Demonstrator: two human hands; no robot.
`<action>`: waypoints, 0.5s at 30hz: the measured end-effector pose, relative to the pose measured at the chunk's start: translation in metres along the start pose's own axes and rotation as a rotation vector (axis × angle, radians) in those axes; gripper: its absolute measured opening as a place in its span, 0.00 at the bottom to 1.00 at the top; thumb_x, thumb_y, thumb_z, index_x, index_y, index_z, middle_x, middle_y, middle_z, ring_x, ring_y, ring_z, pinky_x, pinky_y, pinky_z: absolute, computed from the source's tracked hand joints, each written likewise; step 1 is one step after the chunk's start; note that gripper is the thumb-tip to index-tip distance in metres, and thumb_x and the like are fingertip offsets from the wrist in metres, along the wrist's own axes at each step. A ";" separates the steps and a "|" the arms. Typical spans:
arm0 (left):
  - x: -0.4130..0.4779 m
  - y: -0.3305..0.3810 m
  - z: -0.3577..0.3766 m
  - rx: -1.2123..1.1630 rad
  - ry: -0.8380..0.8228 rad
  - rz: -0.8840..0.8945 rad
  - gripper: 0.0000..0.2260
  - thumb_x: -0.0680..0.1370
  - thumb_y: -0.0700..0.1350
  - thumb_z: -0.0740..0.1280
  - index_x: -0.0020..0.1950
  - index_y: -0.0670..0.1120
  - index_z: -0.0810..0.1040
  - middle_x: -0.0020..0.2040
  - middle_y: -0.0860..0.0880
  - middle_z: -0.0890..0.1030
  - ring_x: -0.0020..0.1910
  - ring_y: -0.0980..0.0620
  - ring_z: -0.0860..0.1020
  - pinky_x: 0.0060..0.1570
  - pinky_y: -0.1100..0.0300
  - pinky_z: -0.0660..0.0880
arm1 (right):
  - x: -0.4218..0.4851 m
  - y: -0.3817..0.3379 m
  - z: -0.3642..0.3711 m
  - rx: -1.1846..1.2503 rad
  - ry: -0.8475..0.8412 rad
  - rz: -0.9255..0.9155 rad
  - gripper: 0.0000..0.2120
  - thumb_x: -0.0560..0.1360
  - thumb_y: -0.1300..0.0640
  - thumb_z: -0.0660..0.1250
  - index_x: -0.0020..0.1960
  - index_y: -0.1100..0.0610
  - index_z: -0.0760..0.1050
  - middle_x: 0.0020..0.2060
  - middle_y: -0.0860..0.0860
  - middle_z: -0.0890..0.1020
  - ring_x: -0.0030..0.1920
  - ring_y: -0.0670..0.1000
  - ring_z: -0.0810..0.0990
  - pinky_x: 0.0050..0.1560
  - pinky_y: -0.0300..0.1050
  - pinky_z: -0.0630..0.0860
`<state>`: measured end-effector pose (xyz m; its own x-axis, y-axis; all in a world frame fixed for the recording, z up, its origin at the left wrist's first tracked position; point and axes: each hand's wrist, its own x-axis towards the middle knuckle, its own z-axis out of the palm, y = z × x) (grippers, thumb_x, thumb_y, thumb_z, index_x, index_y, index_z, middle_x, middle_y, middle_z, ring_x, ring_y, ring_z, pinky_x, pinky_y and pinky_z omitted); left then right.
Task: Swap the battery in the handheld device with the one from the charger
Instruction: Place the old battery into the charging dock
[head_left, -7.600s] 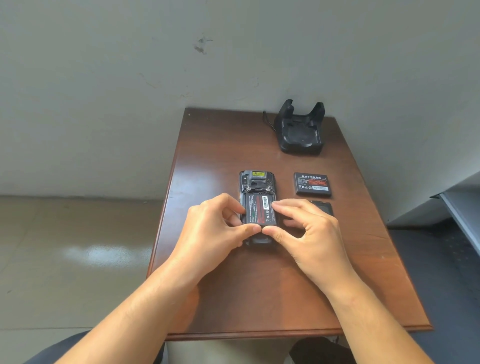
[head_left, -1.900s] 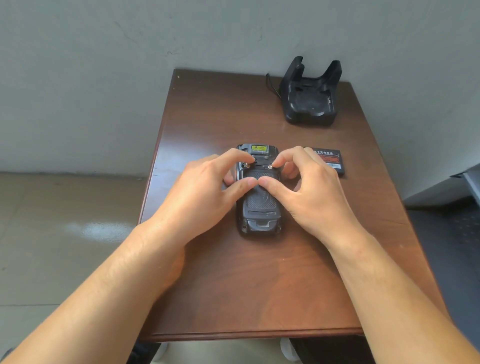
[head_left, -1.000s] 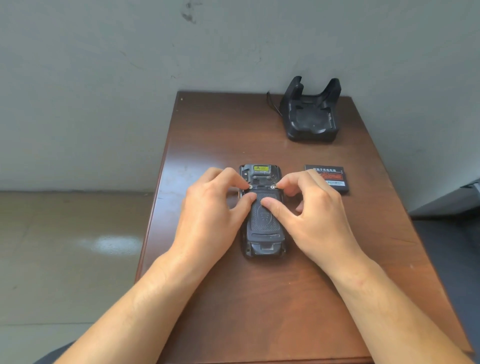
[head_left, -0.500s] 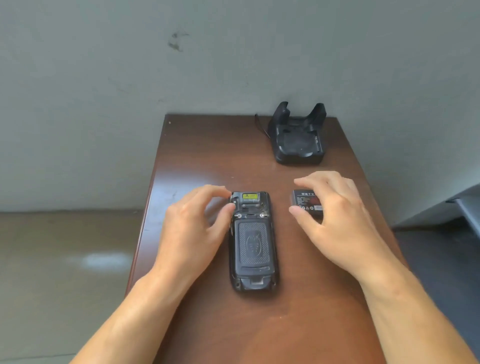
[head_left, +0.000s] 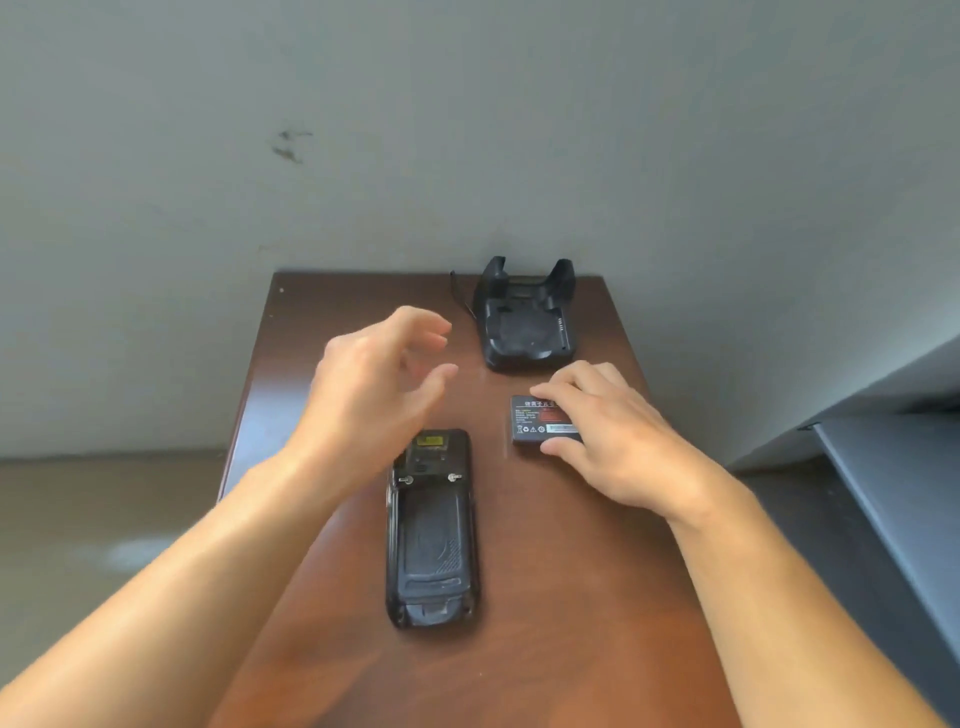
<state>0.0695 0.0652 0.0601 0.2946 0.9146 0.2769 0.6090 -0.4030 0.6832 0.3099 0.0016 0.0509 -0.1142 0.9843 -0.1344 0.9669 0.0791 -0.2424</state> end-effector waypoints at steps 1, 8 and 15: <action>0.013 0.006 0.006 0.057 -0.069 0.034 0.21 0.74 0.53 0.72 0.66 0.57 0.74 0.60 0.58 0.82 0.53 0.52 0.80 0.57 0.50 0.78 | 0.007 0.001 -0.007 -0.012 0.011 -0.015 0.25 0.78 0.46 0.68 0.74 0.48 0.68 0.65 0.43 0.71 0.69 0.50 0.66 0.68 0.53 0.70; 0.094 0.013 0.036 0.324 -0.427 0.192 0.56 0.68 0.63 0.76 0.83 0.51 0.43 0.84 0.50 0.51 0.82 0.46 0.53 0.73 0.45 0.63 | 0.064 0.006 -0.049 -0.078 0.095 -0.060 0.19 0.75 0.46 0.71 0.64 0.47 0.75 0.62 0.45 0.76 0.66 0.51 0.70 0.63 0.53 0.73; 0.119 -0.020 0.044 0.264 -0.536 0.181 0.60 0.66 0.62 0.79 0.83 0.46 0.43 0.84 0.45 0.52 0.83 0.46 0.53 0.79 0.48 0.56 | 0.085 0.020 -0.055 -0.131 0.038 -0.075 0.29 0.76 0.47 0.71 0.74 0.51 0.69 0.65 0.51 0.75 0.67 0.54 0.71 0.66 0.54 0.72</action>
<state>0.1245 0.1808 0.0499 0.6975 0.7147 -0.0519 0.6560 -0.6076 0.4477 0.3320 0.0950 0.0875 -0.1812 0.9799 -0.0838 0.9778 0.1704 -0.1222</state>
